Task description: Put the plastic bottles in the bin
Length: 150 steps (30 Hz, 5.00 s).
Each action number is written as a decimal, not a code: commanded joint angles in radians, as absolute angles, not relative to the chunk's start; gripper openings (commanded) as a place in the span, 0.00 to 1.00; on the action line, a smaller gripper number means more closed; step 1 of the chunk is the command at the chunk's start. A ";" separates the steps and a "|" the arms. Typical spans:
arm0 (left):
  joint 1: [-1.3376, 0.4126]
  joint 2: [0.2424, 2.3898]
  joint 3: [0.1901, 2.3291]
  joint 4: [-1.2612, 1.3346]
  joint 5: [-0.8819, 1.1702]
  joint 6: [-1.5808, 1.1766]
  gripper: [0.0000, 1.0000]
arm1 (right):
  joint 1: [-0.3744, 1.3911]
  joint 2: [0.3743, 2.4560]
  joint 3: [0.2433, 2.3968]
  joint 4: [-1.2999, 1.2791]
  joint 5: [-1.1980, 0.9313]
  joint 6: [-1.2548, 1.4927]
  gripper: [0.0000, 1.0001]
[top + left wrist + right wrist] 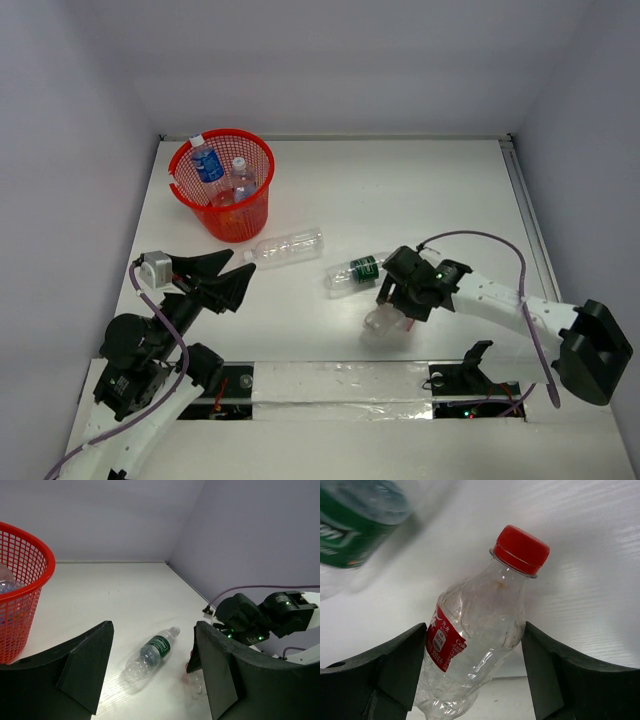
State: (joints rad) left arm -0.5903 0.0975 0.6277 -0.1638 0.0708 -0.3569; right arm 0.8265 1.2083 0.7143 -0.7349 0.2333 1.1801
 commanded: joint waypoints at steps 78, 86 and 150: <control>-1.051 1.172 0.783 0.330 -0.270 -0.278 0.55 | 0.798 0.801 0.824 0.218 0.615 0.574 0.06; -1.081 1.518 0.978 0.325 -0.123 -0.063 0.85 | 0.788 0.560 0.715 0.065 0.672 0.589 0.47; -0.195 1.160 1.169 0.360 -0.305 -0.331 0.44 | 0.877 1.196 0.765 0.298 0.186 0.641 0.48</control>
State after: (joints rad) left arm -0.2481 1.1370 1.1690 0.2897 -0.3233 -0.2737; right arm 0.8440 1.1530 0.7029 0.1959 0.2111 0.6216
